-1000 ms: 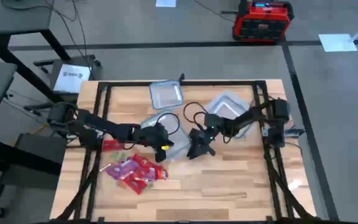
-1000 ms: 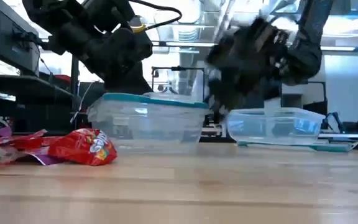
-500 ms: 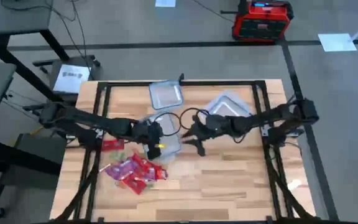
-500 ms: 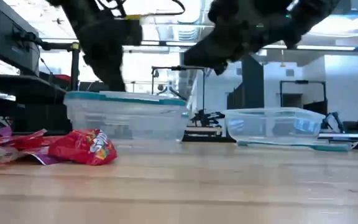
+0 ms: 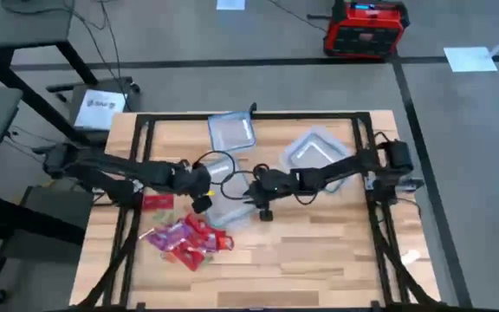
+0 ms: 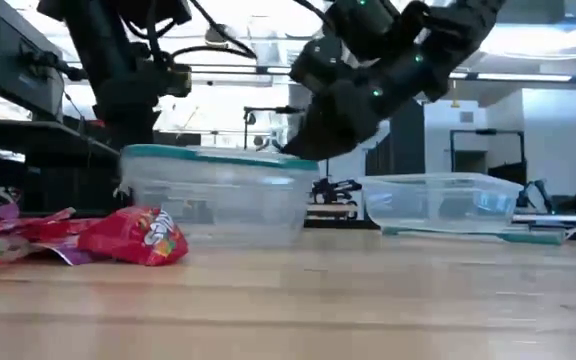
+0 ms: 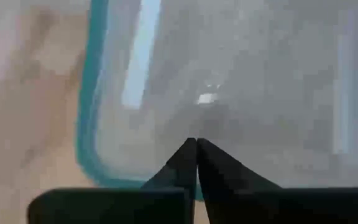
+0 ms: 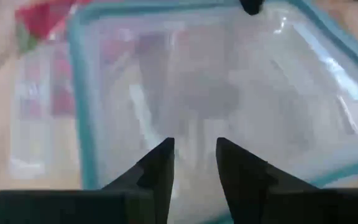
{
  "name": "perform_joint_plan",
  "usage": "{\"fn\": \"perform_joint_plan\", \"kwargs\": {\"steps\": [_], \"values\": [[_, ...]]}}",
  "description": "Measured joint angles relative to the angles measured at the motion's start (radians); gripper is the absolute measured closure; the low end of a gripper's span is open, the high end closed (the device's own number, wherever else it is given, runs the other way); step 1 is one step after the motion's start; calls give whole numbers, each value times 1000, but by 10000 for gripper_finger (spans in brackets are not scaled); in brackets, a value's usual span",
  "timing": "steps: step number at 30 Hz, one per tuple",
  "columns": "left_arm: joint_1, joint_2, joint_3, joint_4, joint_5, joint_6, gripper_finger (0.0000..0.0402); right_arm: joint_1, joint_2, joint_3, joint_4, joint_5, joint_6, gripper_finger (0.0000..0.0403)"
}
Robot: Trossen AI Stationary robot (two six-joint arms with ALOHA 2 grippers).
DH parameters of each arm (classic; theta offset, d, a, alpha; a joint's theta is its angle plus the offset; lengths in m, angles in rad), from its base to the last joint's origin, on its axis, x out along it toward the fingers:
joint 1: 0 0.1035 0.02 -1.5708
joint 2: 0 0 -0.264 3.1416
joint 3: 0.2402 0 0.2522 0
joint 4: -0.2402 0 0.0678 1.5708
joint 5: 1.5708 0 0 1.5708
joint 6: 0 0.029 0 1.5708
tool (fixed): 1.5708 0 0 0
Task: Sort candy
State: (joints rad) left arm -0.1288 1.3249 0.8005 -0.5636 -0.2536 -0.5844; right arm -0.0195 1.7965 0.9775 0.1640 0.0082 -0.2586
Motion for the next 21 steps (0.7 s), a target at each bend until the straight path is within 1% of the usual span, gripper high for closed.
{"fn": "perform_joint_plan", "kwargs": {"steps": [4,7,10,13,14,17,19,21], "values": [[-48,9,51,23,48,-50,402,-59,-76,-5,-66,49,-28,294],[-70,5,134,32,41,-30,402,-77,-183,-3,-139,105,-26,294],[-75,4,196,37,23,44,402,-59,-297,-2,-253,99,66,294],[-65,4,202,58,-23,107,402,-6,-374,-6,-364,56,211,294],[-58,4,193,78,-38,126,402,21,-388,-18,-371,43,249,294],[-30,9,149,149,-43,169,402,114,-411,-115,-332,27,331,294],[-12,24,121,217,-43,183,402,172,-404,-215,-221,22,386,294],[0,43,93,302,-39,198,402,210,-380,-320,-56,37,449,294]]}}
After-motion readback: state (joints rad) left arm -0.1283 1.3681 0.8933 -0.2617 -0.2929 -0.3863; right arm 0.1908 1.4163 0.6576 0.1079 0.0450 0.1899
